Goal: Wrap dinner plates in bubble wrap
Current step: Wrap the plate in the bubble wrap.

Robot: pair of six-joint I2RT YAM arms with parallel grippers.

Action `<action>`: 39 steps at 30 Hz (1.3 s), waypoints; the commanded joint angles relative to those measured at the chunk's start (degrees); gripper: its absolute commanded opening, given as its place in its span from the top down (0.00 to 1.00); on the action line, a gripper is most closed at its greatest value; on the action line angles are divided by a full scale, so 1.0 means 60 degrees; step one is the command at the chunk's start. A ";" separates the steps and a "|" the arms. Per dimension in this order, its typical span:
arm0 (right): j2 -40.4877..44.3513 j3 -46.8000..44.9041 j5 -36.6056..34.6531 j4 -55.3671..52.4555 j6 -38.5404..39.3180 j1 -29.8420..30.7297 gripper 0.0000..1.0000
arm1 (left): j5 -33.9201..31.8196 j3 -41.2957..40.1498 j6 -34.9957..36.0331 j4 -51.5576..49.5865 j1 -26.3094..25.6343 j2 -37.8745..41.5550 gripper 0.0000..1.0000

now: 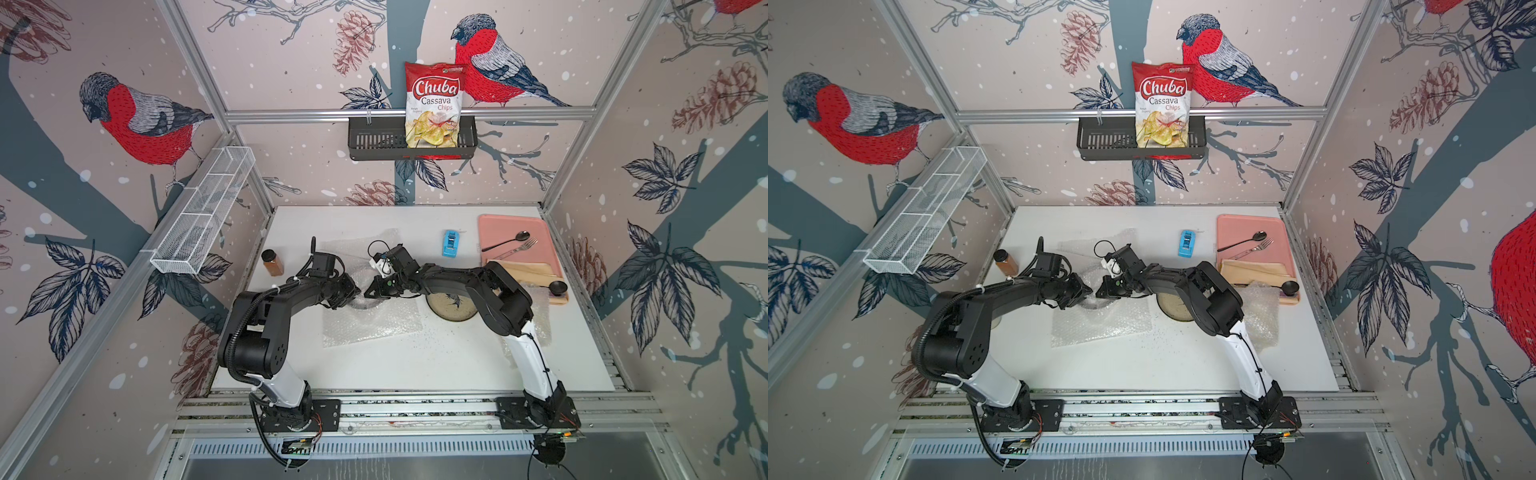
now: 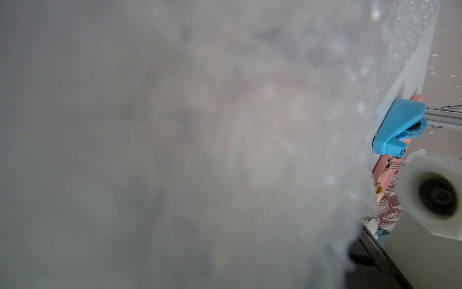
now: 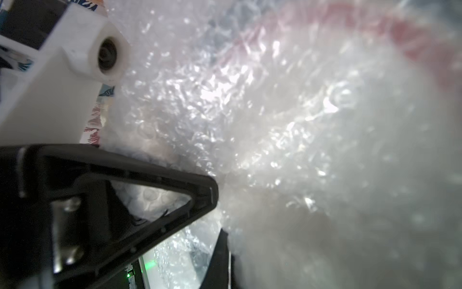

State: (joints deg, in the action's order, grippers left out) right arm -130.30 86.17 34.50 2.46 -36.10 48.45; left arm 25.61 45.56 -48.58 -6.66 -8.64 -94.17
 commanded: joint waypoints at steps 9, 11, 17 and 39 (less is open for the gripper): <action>-0.0346 -0.0385 -0.1017 -0.0923 0.0172 0.0035 0.94 | 0.0050 0.0810 0.0713 -0.1969 0.1441 0.1054 0.32; -0.0329 -0.0430 -0.0994 -0.0895 0.0160 0.0024 0.94 | -0.0069 0.0884 0.0939 -0.2226 0.2172 0.1306 0.31; -0.0321 -0.0446 -0.0950 -0.0864 0.0157 0.0014 0.94 | -0.0498 0.1415 0.1053 -0.2147 0.3567 0.1300 0.29; -0.0406 -0.0285 -0.0422 -0.0761 0.0215 -0.0377 0.94 | -0.1168 0.4269 0.0620 -0.1245 0.3594 -0.2396 0.63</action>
State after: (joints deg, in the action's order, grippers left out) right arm -131.61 84.79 37.08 5.89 -35.83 46.61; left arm 19.14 70.59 -43.72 -15.57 12.91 -108.33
